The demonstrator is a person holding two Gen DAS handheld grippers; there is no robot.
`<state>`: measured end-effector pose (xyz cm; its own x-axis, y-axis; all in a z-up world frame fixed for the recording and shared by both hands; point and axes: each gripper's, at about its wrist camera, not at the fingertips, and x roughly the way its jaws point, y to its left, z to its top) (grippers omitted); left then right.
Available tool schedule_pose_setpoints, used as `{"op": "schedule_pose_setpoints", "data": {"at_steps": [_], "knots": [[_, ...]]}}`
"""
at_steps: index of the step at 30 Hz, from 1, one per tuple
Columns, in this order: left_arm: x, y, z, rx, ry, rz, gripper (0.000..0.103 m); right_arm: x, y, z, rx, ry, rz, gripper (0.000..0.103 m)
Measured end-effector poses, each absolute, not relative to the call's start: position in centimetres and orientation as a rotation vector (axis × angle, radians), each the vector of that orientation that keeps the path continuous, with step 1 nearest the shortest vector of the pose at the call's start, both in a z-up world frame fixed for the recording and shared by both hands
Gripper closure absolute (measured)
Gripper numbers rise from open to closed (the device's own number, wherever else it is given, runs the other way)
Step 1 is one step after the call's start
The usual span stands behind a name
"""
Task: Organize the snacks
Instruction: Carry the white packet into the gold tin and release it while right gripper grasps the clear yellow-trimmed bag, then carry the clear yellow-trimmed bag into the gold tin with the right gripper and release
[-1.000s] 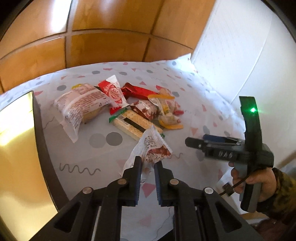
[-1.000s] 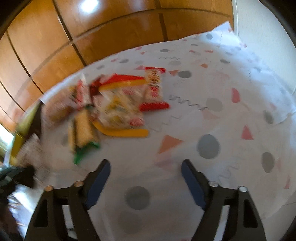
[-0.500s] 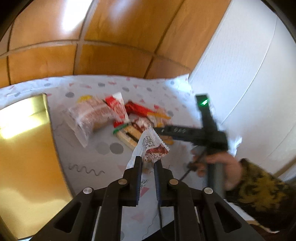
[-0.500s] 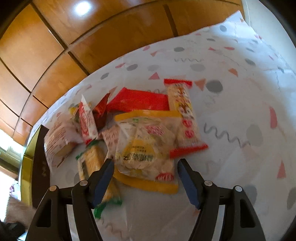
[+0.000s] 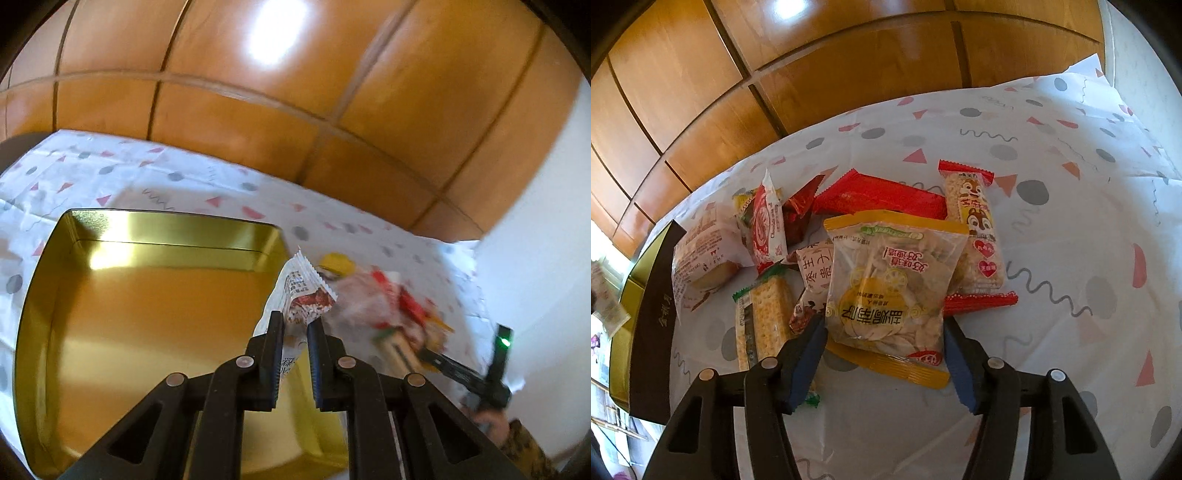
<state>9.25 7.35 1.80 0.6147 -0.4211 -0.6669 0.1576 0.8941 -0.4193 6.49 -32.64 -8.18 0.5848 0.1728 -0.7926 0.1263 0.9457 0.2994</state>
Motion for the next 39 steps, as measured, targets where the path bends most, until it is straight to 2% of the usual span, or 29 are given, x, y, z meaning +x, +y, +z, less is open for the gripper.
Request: {"op": "schedule_pose_setpoints", "data": {"at_steps": [12, 14, 15, 16, 27, 39], "knots": [[17.0, 5.2, -1.9, -0.239, 0.924, -0.242, 0.086, 5.8, -32.1, -7.9, 0.321, 0.925, 0.010, 0.039], [17.3, 5.0, -2.1, -0.242, 0.929, -0.232, 0.075, 5.8, -32.1, -7.9, 0.320, 0.926, 0.009, 0.039], [17.2, 5.0, -2.1, -0.246, 0.930, -0.220, 0.062, 5.8, -32.1, -7.9, 0.322, 0.925, 0.009, 0.039], [16.8, 5.1, -2.0, -0.253, 0.920, -0.207, 0.054, 5.8, -32.1, -7.9, 0.326, 0.924, 0.009, 0.039], [8.9, 4.2, -0.8, -0.111, 0.854, -0.106, 0.050, 6.2, -32.1, -7.8, 0.320, 0.916, -0.021, 0.041], [3.1, 4.3, -0.2, -0.043, 0.805, 0.001, 0.022, 3.1, -32.3, -7.3, 0.330, 0.924, 0.001, 0.051]]}}
